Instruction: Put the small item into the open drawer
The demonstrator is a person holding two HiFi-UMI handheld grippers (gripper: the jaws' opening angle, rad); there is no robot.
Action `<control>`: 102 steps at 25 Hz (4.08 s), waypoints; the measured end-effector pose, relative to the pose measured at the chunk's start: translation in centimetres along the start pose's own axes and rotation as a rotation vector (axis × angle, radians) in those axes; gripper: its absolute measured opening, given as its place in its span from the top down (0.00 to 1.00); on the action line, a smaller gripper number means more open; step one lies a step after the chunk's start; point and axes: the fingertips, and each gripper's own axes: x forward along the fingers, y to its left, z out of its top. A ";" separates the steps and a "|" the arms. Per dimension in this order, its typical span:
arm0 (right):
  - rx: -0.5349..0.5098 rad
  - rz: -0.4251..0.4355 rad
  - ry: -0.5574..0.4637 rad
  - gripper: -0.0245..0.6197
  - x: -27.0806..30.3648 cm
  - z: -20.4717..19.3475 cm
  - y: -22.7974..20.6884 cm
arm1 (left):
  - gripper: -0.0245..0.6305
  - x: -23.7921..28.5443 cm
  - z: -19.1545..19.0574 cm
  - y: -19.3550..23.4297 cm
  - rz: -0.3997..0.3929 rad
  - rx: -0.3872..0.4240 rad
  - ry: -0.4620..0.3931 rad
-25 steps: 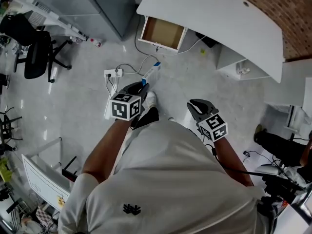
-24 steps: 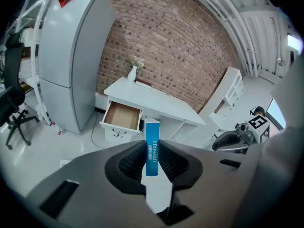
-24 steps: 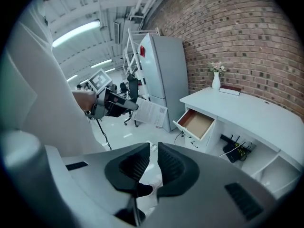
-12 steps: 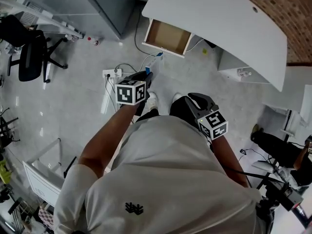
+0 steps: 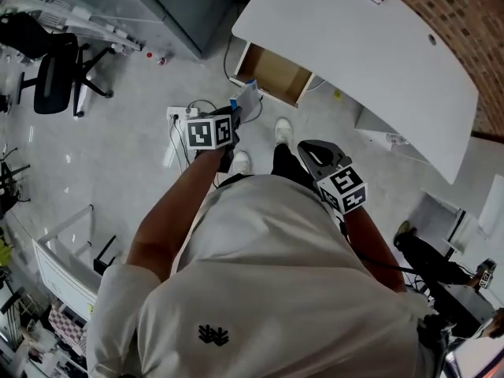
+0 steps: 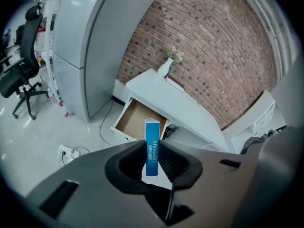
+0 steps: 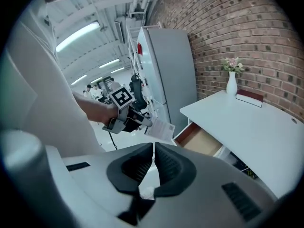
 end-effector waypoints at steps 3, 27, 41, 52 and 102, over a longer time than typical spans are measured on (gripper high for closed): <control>-0.005 0.028 0.009 0.90 -0.3 1.0 -3.5 | 0.83 2.8 2.0 -0.4 0.029 -0.039 0.001; 0.075 0.096 0.216 0.90 2.7 -1.4 -19.8 | 0.83 24.5 7.4 10.1 0.211 -0.245 0.112; 0.085 0.118 0.292 0.90 4.6 -2.7 -22.5 | 0.83 30.2 7.1 14.4 0.248 -0.275 0.166; 0.111 0.109 0.303 0.90 5.0 -3.3 -22.9 | 0.83 32.1 7.0 15.1 0.251 -0.273 0.185; 0.017 0.086 0.135 0.90 5.5 1.9 -2.1 | 0.81 4.7 3.1 7.5 -0.061 -0.078 0.033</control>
